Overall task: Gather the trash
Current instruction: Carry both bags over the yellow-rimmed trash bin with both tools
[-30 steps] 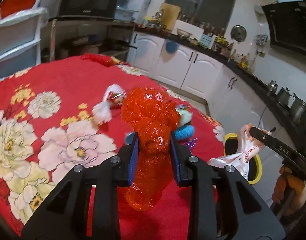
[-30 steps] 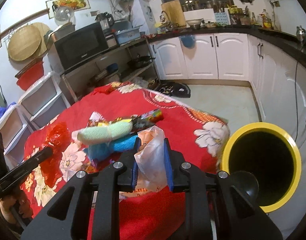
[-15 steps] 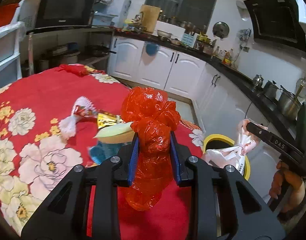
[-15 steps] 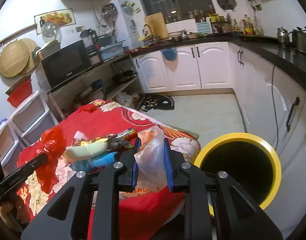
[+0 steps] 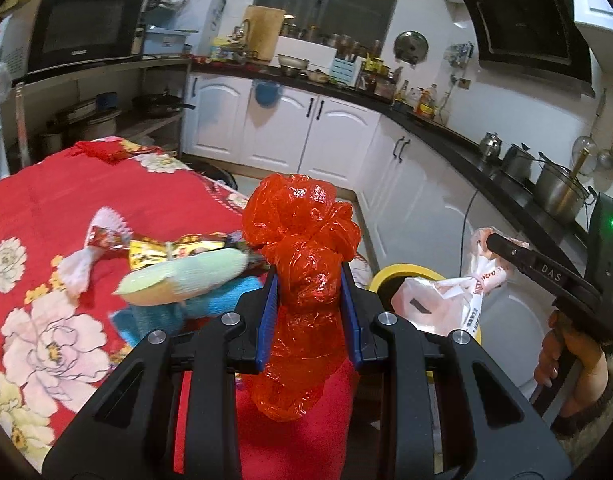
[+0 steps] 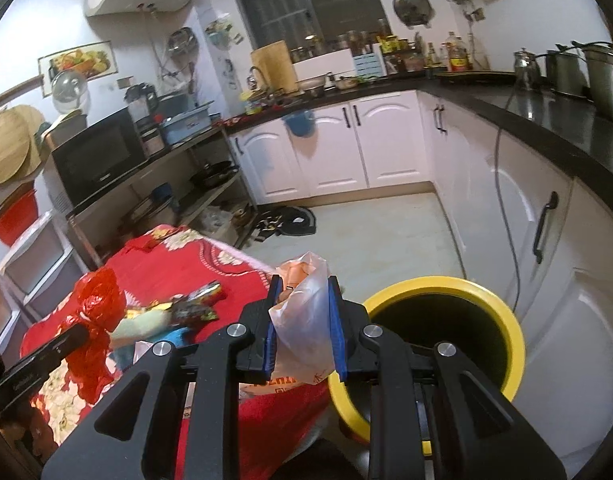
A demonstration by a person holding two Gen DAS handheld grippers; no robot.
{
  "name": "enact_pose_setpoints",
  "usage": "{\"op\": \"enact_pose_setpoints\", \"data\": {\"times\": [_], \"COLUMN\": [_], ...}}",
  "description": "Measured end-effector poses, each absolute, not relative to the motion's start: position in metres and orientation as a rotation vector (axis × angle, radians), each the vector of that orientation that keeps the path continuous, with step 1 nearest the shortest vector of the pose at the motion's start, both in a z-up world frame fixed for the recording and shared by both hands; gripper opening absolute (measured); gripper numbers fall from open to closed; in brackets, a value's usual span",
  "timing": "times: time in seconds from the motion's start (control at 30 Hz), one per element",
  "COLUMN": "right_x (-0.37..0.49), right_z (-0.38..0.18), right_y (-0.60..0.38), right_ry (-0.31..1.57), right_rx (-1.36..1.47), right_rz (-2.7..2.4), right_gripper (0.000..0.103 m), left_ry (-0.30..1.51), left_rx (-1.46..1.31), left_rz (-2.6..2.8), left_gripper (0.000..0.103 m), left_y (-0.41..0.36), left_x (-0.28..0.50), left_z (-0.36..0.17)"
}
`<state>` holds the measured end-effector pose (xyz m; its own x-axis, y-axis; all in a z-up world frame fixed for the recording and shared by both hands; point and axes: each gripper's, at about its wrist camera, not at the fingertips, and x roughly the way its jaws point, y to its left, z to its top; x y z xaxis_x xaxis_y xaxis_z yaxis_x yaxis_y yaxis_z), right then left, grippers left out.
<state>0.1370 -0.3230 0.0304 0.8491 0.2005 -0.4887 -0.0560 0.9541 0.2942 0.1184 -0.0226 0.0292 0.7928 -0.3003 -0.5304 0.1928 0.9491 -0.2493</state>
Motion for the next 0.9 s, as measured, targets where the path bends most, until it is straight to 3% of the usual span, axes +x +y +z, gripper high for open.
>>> {"op": "enact_pose_setpoints", "data": {"times": [0.9], "right_x": [0.138], "right_z": [0.01], "right_y": [-0.409], "right_ry": [0.497], "right_rx": [0.194], "right_rz": [-0.147], "right_gripper": [0.021], "left_ry": [0.665], "left_rx": [-0.129], "left_rz": [-0.482], "left_gripper": [0.022], "left_y": [-0.145], "left_x": [0.176], "left_z": [0.008]}}
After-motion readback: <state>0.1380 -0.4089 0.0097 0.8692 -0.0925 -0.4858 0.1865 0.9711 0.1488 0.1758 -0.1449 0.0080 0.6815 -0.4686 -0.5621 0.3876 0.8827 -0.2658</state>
